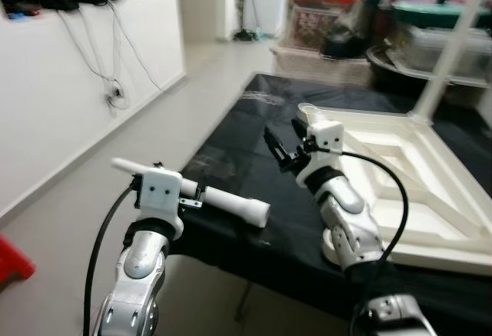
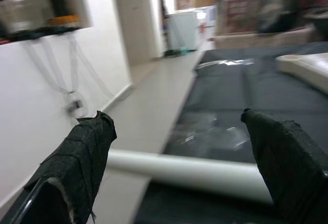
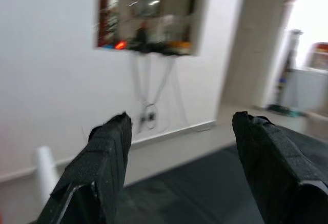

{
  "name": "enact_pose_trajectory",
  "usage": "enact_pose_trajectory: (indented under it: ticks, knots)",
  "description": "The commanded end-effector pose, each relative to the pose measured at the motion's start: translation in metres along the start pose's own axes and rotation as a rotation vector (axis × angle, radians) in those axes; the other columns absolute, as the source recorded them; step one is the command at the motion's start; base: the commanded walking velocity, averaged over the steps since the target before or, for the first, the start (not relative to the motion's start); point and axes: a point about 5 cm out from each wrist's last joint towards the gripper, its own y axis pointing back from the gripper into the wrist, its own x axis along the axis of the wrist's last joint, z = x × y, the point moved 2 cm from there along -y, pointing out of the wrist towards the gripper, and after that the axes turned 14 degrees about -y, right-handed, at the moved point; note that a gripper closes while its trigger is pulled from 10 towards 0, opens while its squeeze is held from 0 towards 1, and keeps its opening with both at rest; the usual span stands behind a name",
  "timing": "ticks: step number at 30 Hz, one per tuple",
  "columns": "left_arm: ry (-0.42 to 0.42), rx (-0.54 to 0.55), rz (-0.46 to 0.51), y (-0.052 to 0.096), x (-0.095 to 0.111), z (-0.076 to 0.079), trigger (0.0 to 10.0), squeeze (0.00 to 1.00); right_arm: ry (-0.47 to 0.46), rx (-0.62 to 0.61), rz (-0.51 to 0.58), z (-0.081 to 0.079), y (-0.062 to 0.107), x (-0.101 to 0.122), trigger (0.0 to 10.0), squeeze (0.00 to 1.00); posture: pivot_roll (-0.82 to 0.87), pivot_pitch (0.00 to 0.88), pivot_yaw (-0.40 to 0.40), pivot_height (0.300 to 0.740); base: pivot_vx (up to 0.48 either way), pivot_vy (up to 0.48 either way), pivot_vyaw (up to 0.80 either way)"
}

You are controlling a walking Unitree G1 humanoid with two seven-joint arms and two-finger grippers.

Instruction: Building children table

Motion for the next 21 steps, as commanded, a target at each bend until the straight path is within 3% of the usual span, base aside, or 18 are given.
enact_pose_trajectory:
  ticks: [1,6,9,10,16,17,21]
  knots:
    - [0.005,-0.012,-0.002,0.002,0.000,0.003,10.0,0.00,0.002,-0.024,-0.075,0.004,0.001,-0.013,10.0,0.00,0.09,0.000,-0.063,0.740,0.000,0.000,0.43]
    - [0.026,-0.046,-0.016,0.009,-0.001,0.014,10.0,0.00,0.022,-0.026,-0.263,0.008,-0.018,-0.014,10.0,0.00,0.09,0.000,-0.071,0.740,0.000,0.000,0.09]
    - [0.043,-0.076,-0.028,0.017,-0.001,0.023,10.0,0.00,0.141,-0.042,-0.373,0.010,-0.032,-0.008,10.0,0.00,0.09,0.000,-0.086,0.740,0.000,0.000,0.00]
    - [0.048,-0.081,-0.037,0.020,-0.001,0.025,10.0,0.00,0.145,0.010,-0.416,0.005,-0.035,-0.008,10.0,1.00,0.09,0.000,-0.091,0.740,0.000,0.000,0.00]
    - [0.057,-0.092,-0.061,0.031,-0.002,0.030,10.0,0.00,0.169,0.131,-0.546,-0.006,-0.040,-0.009,10.0,1.00,0.09,0.000,-0.104,0.740,0.000,0.000,0.00]
    - [0.059,-0.102,-0.072,0.036,-0.002,0.033,10.0,0.00,0.185,0.198,-0.638,-0.011,-0.040,-0.011,10.0,0.00,0.08,0.000,-0.114,0.740,0.000,0.000,0.00]
    - [0.063,-0.106,-0.085,0.040,-0.002,0.035,10.0,0.00,0.204,0.252,-0.738,-0.013,-0.037,-0.015,10.0,0.00,0.07,0.004,-0.116,0.740,0.000,0.000,0.00]
